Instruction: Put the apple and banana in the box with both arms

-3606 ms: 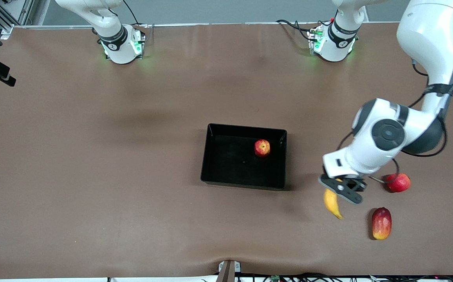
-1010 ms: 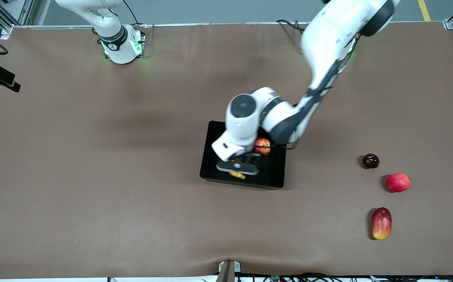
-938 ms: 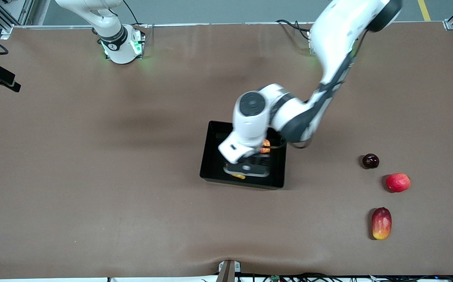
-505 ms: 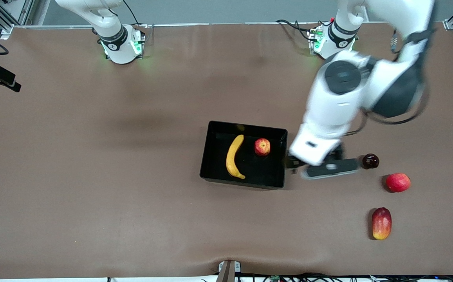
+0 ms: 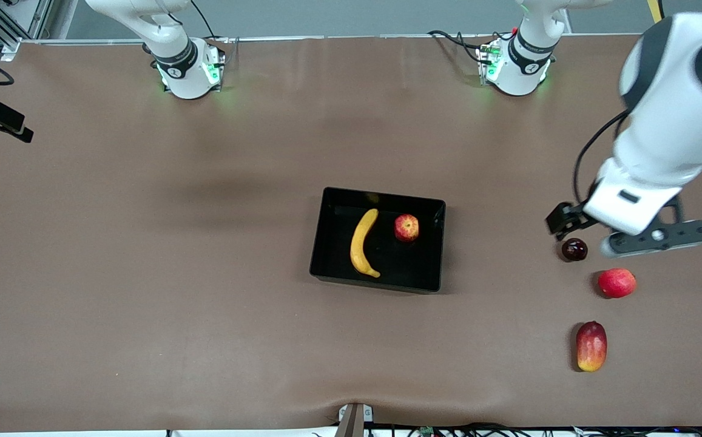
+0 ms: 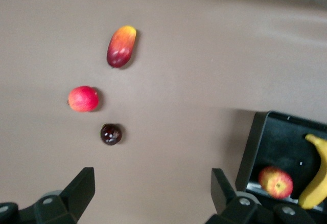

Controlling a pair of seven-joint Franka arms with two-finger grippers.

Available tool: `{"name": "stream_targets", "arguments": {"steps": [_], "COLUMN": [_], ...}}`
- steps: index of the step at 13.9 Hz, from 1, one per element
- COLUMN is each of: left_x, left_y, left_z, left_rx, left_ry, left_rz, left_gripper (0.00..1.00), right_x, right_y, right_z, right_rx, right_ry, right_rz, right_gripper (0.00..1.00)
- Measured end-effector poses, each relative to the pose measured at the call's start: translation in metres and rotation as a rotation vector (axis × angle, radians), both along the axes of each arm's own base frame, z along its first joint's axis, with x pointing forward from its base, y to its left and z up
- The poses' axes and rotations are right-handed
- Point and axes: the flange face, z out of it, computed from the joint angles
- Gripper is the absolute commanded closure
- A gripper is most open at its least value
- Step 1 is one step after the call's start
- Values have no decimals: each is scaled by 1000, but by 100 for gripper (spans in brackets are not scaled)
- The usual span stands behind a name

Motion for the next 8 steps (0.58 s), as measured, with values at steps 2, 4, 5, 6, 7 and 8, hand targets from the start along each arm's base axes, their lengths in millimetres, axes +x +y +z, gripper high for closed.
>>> {"name": "stream_targets", "arguments": {"steps": [2, 4, 5, 6, 7, 8], "left_x": [-9, -26, -36, -47, -60, -76], "left_y": [30, 49, 59, 69, 77, 78], "left_z": [15, 26, 30, 34, 37, 40], "left_rx": [-21, -39, -61, -73, -73, -67], "left_ry": [19, 31, 39, 45, 49, 54], "left_rz": [-31, -41, -45, -54, -63, -68], "left_gripper": [0, 0, 0, 0, 0, 0], "right_x": [0, 0, 0, 0, 0, 0], "right_y": [1, -1, -2, -3, -3, -3], "right_z": [0, 0, 0, 0, -1, -1], "right_rx": [0, 0, 0, 0, 0, 1], "right_ry": [0, 1, 1, 1, 1, 2], "right_rz": [1, -1, -3, -5, -5, -5], "right_gripper": [0, 0, 0, 0, 0, 0]}}
